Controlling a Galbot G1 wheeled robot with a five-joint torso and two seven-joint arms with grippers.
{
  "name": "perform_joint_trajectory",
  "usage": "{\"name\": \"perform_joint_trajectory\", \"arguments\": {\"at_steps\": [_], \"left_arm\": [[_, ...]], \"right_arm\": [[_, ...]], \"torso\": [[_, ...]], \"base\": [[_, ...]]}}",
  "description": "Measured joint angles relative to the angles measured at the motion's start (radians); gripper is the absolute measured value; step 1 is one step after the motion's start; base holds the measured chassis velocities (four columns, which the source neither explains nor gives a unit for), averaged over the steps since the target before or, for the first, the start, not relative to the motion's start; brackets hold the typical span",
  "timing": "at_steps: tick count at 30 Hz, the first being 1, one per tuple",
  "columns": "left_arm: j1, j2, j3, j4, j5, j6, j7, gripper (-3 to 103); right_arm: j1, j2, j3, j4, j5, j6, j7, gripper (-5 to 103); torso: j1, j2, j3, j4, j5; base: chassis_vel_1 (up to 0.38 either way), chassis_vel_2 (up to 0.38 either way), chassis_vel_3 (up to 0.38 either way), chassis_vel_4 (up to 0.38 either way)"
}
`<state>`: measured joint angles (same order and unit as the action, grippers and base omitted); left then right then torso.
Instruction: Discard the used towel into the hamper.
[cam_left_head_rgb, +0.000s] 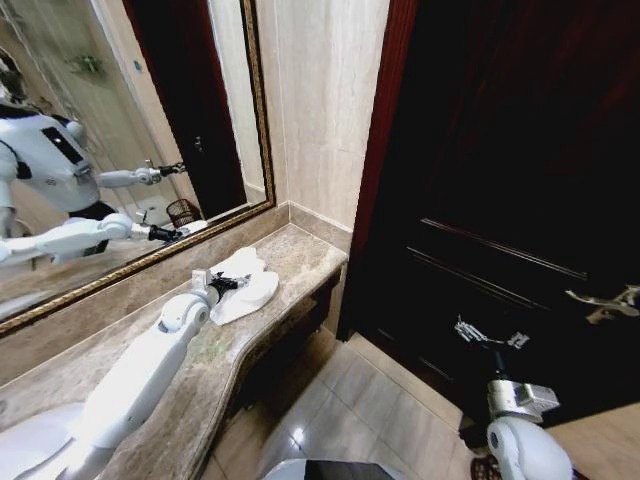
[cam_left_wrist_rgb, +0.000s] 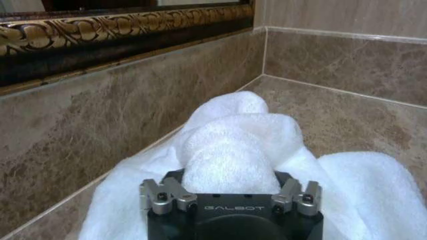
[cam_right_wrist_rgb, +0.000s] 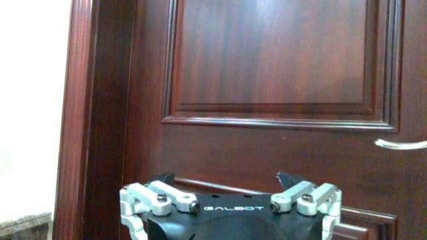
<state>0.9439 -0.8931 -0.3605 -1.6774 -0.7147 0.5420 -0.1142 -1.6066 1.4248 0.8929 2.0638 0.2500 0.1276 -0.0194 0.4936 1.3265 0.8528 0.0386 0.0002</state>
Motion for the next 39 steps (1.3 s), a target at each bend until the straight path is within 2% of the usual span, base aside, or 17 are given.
{"name": "perform_joint_trajectory", "arguments": {"at_steps": [1, 2, 4, 8, 9, 11, 13, 14, 17, 20, 22, 24, 27, 28, 30, 34, 39], "left_arm": [[0.0, 0.0, 0.0, 0.0, 0.0, 0.0, 0.0, 84], [0.001, 0.0, -0.001, 0.003, 0.0, -0.003, 0.004, 72], [0.001, 0.0, -0.002, 0.005, 0.001, -0.004, 0.006, 72], [-0.001, 0.004, -0.006, 0.006, 0.001, -0.008, 0.019, 53], [-0.001, 0.004, -0.006, 0.006, 0.001, -0.008, 0.019, 53], [-0.001, 0.004, -0.008, 0.007, 0.001, -0.012, 0.024, 46], [-0.001, 0.003, -0.009, 0.007, 0.001, -0.012, 0.025, 46], [0.003, 0.0, -0.015, 0.003, 0.001, -0.012, 0.033, 39], [0.013, -0.007, -0.022, -0.007, 0.009, -0.016, 0.037, 36], [0.035, -0.016, -0.031, -0.022, 0.037, -0.049, 0.04, 30], [0.076, -0.027, -0.053, -0.042, 0.097, -0.132, 0.057, 24], [0.089, -0.03, -0.064, -0.054, 0.111, -0.148, 0.063, 24], [0.157, -0.047, -0.121, -0.116, 0.142, -0.213, 0.07, 24], [0.157, -0.047, -0.121, -0.116, 0.142, -0.213, 0.07, 24], [0.225, -0.065, -0.175, -0.198, 0.165, -0.258, 0.06, 24], [0.292, -0.073, -0.222, -0.301, 0.169, -0.283, 0.045, 24], [0.343, -0.106, -0.284, -0.392, 0.168, -0.283, 0.042, 24]], "right_arm": [[0.0, 0.0, 0.0, 0.0, 0.0, 0.0, 0.0, 100], [0.001, 0.001, -0.002, 0.001, -0.003, 0.0, 0.001, 100], [0.001, 0.002, -0.003, 0.002, -0.004, -0.001, 0.001, 100], [0.003, 0.003, -0.003, 0.005, -0.008, -0.002, 0.002, 100], [0.003, 0.003, -0.003, 0.005, -0.008, -0.002, 0.002, 100], [0.002, 0.005, -0.002, 0.011, -0.009, -0.004, 0.004, 100], [0.002, 0.006, -0.002, 0.013, -0.01, -0.005, 0.006, 100], [0.0, 0.009, -0.002, 0.019, -0.011, -0.011, 0.013, 100], [-0.003, 0.011, -0.005, 0.031, -0.011, -0.022, 0.025, 100], [-0.008, 0.012, -0.006, 0.043, -0.018, -0.028, 0.022, 100], [-0.011, 0.014, -0.007, 0.058, -0.034, -0.029, 0.015, 100], [-0.011, 0.016, -0.009, 0.063, -0.038, -0.03, 0.014, 100], [-0.014, 0.027, -0.019, 0.076, -0.055, -0.031, 0.012, 100], [-0.014, 0.027, -0.019, 0.076, -0.055, -0.031, 0.012, 100], [-0.021, 0.042, -0.032, 0.086, -0.067, -0.03, 0.008, 100], [-0.024, 0.056, -0.041, 0.099, -0.077, -0.032, 0.004, 100], [-0.026, 0.068, -0.043, 0.11, -0.081, -0.035, 0.003, 100]], "torso": [[0.0, 0.0, 0.0, 0.0, 0.0], [0.0, 0.0, 0.0, 0.0, 0.0], [0.0, 0.0, 0.0, 0.0, 0.0], [0.0, 0.0, 0.0, 0.0, 0.0], [0.0, 0.0, 0.0, 0.0, 0.0], [0.0, 0.0, 0.0, -0.0001, -0.0001], [0.0, 0.0, 0.0, -0.0001, -0.0001], [0.0, 0.0, 0.0, -0.0001, -0.0001], [0.0, 0.0, 0.0, -0.0002, -0.0001], [0.0, 0.0, 0.0, -0.0003, -0.0003], [0.0, 0.0, 0.0, -0.0004, -0.0008], [0.0, 0.0, 0.0, -0.0004, -0.0009], [0.0, 0.0, 0.0, -0.0002, -0.0006], [0.0, 0.0, 0.0, -0.0002, -0.0006], [0.0, 0.0, 0.0, -0.0002, -0.0006], [0.0, 0.0, 0.0, -0.0001, -0.0004], [0.0, 0.0, 0.0, -0.0002, -0.0002]], "base": [[0.0, 0.0, 0.0, 0.0], [0.0, 0.0, 0.0, 0.0], [0.0, 0.0, 0.0, 0.0], [0.0, 0.0, 0.0, 0.0], [0.0, 0.0, 0.0, 0.0], [0.0, 0.0, 0.0, 0.0], [0.0, 0.0, 0.0, 0.0], [0.0, 0.0, 0.0, 0.0], [0.0, 0.0, 0.0, 0.0], [0.0, 0.0, 0.0, 0.0], [0.0, 0.0, 0.0, 0.0], [0.0, 0.0, 0.0, 0.0], [0.0, 0.0, 0.0, 0.0], [0.0, 0.0, 0.0, 0.0], [0.0, 0.0, 0.0, 0.0], [0.0, 0.0, 0.0, 0.0], [0.0, 0.0, 0.0, 0.0]]}}
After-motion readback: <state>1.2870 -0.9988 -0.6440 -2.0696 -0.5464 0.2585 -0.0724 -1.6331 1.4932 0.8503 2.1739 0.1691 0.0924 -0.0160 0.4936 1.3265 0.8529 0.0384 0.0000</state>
